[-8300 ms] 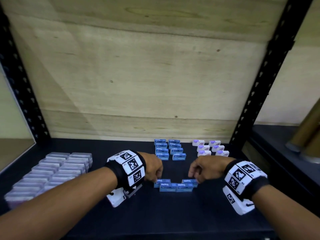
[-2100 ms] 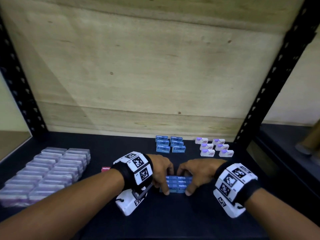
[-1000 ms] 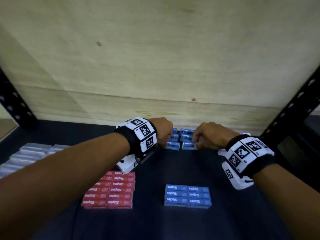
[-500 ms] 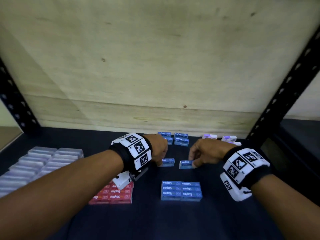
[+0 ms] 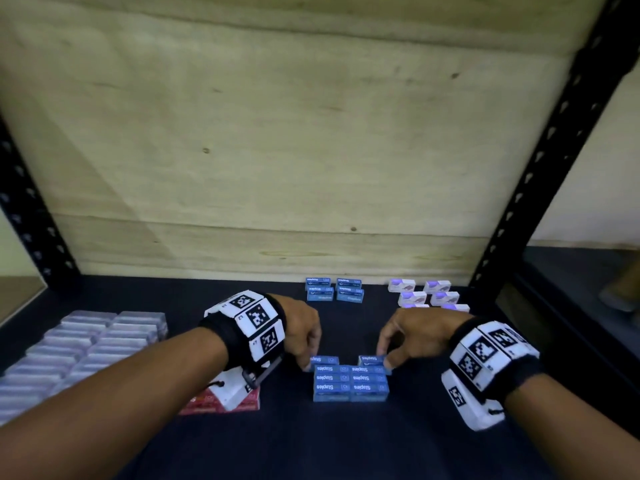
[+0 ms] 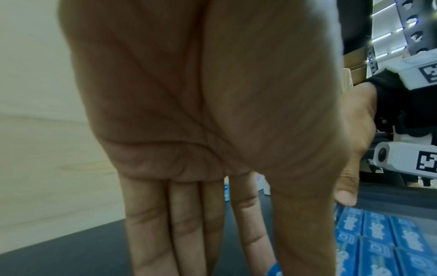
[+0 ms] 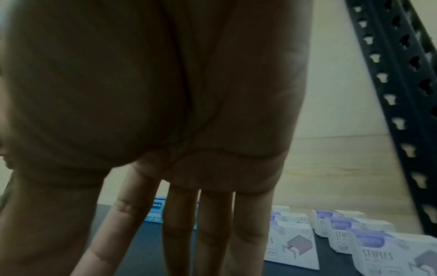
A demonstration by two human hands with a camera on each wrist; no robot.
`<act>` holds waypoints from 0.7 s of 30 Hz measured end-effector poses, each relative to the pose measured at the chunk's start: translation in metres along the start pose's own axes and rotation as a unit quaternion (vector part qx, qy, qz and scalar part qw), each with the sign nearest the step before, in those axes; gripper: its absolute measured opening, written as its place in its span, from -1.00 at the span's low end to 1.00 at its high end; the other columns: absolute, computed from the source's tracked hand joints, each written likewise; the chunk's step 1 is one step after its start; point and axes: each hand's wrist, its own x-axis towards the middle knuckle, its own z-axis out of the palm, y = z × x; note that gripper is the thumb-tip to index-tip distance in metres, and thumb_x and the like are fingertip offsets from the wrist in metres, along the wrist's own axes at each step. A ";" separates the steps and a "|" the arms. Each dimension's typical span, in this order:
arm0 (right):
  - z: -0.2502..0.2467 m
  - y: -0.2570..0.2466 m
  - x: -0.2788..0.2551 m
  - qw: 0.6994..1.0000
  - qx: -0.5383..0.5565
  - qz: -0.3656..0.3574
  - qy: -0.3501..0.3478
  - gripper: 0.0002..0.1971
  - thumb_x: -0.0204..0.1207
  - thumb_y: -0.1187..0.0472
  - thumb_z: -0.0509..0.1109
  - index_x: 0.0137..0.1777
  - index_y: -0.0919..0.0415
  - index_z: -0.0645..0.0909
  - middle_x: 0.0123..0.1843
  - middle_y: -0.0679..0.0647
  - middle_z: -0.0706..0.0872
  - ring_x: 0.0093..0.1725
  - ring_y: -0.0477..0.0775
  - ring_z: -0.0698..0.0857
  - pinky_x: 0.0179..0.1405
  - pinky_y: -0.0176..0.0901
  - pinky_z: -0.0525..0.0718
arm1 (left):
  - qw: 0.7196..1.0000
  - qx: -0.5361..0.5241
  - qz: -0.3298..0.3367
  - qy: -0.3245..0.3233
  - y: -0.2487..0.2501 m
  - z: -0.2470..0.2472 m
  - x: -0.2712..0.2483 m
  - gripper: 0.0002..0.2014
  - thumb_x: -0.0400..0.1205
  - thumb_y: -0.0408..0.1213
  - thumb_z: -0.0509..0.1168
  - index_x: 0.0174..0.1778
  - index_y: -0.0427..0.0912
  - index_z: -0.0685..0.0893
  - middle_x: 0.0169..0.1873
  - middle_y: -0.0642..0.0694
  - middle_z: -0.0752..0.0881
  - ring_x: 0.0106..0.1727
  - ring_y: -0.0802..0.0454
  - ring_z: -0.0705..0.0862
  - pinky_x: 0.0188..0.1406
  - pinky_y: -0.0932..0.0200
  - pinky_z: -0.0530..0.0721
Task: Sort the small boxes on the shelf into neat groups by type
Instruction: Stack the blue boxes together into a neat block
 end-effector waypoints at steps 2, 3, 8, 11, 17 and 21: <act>0.000 0.001 -0.001 1.000 0.013 0.008 -0.001 -0.84 0.50 0.03 0.50 0.05 -0.07 0.80 -0.06 -0.20 0.80 0.04 -0.21 0.68 0.19 -0.30 0.57 | 1.000 -0.011 -0.006 -0.009 0.002 0.000 -0.001 -0.77 0.57 -0.10 0.44 0.12 0.00 0.77 0.01 0.12 0.70 -0.02 0.22 0.59 0.02 0.26 0.54; -0.001 0.002 -0.001 1.000 0.021 0.013 -0.001 -0.86 0.51 0.03 0.48 0.03 -0.08 0.80 -0.02 -0.21 0.81 0.06 -0.22 0.69 0.24 -0.29 0.57 | 1.000 -0.021 -0.009 -0.015 0.002 0.000 -0.001 -0.79 0.59 -0.11 0.41 0.13 0.03 0.76 0.02 0.13 0.69 0.06 0.17 0.62 0.12 0.21 0.58; 0.000 0.010 0.003 0.999 0.033 0.013 -0.011 -0.95 0.52 0.01 0.48 -0.12 -0.18 0.77 0.02 -0.20 0.83 0.12 -0.17 0.74 0.37 -0.12 0.60 | 0.999 -0.025 0.004 -0.031 0.001 0.000 -0.002 -0.79 0.66 -0.13 0.31 0.20 0.06 0.70 0.11 0.08 0.73 0.15 0.04 0.71 0.31 0.03 0.62; -0.001 0.009 0.005 0.999 0.028 0.007 -0.016 -0.96 0.51 0.03 0.50 -0.13 -0.16 0.78 0.00 -0.19 0.83 0.11 -0.15 0.74 0.38 -0.07 0.60 | 0.999 -0.018 0.013 -0.038 0.002 -0.002 -0.003 -0.79 0.67 -0.14 0.30 0.21 0.03 0.69 0.11 0.06 0.73 0.04 0.06 0.74 0.28 0.06 0.64; 0.000 0.006 0.007 0.999 0.033 0.005 -0.011 -0.96 0.51 0.03 0.50 -0.11 -0.13 0.79 -0.13 -0.28 0.80 -0.02 -0.26 0.69 0.31 -0.15 0.62 | 0.999 -0.012 0.022 -0.039 0.004 -0.001 0.002 -0.82 0.67 -0.13 0.31 0.17 0.06 0.68 -0.07 0.14 0.70 -0.13 0.11 0.74 0.24 0.03 0.66; 0.002 0.004 0.009 0.999 0.033 0.007 -0.003 -0.96 0.50 0.05 0.50 -0.13 -0.11 0.79 -0.14 -0.27 0.81 0.02 -0.21 0.73 0.34 -0.10 0.63 | 0.999 -0.005 0.022 -0.038 0.006 -0.001 0.005 -0.83 0.67 -0.11 0.31 0.16 0.07 0.68 -0.24 0.20 0.66 -0.20 0.13 0.74 0.21 0.04 0.68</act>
